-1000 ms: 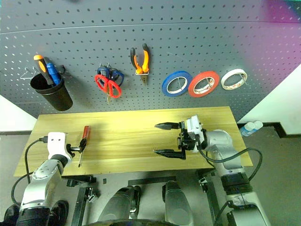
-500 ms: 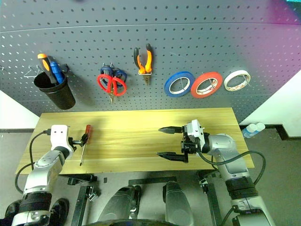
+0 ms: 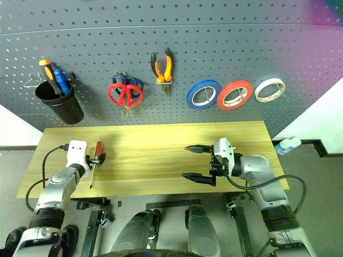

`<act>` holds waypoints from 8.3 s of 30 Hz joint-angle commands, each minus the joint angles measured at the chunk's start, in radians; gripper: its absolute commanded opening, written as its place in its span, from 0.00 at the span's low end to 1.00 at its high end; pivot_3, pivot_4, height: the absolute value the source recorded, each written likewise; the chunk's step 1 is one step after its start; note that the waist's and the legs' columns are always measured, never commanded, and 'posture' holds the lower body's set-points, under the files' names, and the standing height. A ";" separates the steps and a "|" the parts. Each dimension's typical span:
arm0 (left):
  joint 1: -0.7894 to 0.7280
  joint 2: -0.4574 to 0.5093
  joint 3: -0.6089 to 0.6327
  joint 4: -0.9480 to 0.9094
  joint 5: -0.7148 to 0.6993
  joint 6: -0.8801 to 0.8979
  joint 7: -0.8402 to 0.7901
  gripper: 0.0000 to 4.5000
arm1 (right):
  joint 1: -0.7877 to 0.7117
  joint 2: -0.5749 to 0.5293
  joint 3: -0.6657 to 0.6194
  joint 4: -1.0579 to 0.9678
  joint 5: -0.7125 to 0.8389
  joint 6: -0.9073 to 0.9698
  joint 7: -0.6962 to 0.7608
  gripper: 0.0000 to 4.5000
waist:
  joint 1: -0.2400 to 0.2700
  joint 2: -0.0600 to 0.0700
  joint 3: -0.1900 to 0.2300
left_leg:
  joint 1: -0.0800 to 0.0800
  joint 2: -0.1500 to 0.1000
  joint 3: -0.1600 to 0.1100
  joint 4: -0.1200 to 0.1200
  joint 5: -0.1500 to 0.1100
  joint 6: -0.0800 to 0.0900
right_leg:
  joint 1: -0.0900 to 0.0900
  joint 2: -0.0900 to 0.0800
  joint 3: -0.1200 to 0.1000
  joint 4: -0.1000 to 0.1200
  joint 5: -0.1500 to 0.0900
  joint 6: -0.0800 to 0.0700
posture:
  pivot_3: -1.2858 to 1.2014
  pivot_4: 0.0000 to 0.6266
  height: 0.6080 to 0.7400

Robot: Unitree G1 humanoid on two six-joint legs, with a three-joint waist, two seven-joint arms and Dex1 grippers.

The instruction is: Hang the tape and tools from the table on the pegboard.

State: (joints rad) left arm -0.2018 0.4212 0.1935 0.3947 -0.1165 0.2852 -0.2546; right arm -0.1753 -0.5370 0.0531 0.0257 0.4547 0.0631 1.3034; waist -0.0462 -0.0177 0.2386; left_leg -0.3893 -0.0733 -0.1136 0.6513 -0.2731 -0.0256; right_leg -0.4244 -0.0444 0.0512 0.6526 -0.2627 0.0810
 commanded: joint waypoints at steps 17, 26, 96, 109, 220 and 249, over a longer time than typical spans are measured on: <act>0.035 -0.009 0.003 -0.038 -0.002 -0.013 -0.006 1.00 | 0.097 -0.057 -0.059 -0.161 0.067 0.076 -0.044 1.00 | 0.000 -0.004 0.065 | -0.002 0.000 0.000 -0.002 0.000 0.001 | -0.002 -0.001 0.000 -0.003 0.000 0.000 | 0.47 0.60 1.00; -0.017 -0.006 -0.002 0.043 0.009 -0.033 -0.007 1.00 | 0.116 -0.063 -0.069 -0.172 0.075 0.080 -0.056 1.00 | -0.001 -0.004 0.075 | -0.002 0.000 0.000 -0.003 0.000 0.001 | -0.002 -0.001 0.000 -0.004 0.000 0.000 | 0.46 0.60 1.00; 0.295 -0.039 0.172 -0.789 -0.045 -0.411 0.010 0.20 | -0.211 0.152 -0.143 0.265 0.234 0.060 0.221 1.00 | 0.011 -0.004 -0.028 | -0.002 0.000 0.001 -0.002 0.000 -0.001 | -0.002 0.001 -0.002 -0.004 0.000 0.000 | 0.51 0.15 1.00; 0.046 0.068 0.237 -0.750 -0.119 -0.384 -0.005 0.20 | -0.233 0.210 -0.202 0.283 0.273 0.069 0.198 1.00 | 0.035 -0.001 -0.079 | -0.001 0.000 0.001 -0.001 0.001 -0.002 | -0.001 0.001 -0.002 -0.002 0.000 0.000 | 0.51 0.12 1.00; 0.133 -0.039 -0.121 -0.560 -0.363 -0.286 -0.405 0.99 | -0.061 0.248 -0.227 0.198 0.156 -0.035 -0.043 1.00 | 0.003 0.005 -0.093 | 0.005 0.000 0.000 0.010 0.001 -0.001 | 0.004 0.002 0.000 0.010 0.001 -0.001 | 0.49 0.18 1.00; 0.351 -0.156 0.008 -0.119 -0.153 -0.670 -0.258 0.99 | 0.295 0.426 -0.280 0.126 -0.269 -0.356 -1.004 1.00 | 0.004 0.010 -0.108 | 0.020 0.000 0.001 -0.003 0.001 -0.001 | 0.020 0.002 0.000 -0.004 0.000 0.000 | 0.49 0.11 1.00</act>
State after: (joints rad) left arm 0.1476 0.2604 0.1827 0.2810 -0.2702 -0.3533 -0.5107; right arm 0.1138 -0.1149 -0.2153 0.1978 0.1804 -0.2880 0.3207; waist -0.0426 -0.0073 0.1310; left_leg -0.3694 -0.0733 -0.1130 0.6486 -0.2724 -0.0269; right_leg -0.4037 -0.0422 0.0515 0.6487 -0.2629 0.0813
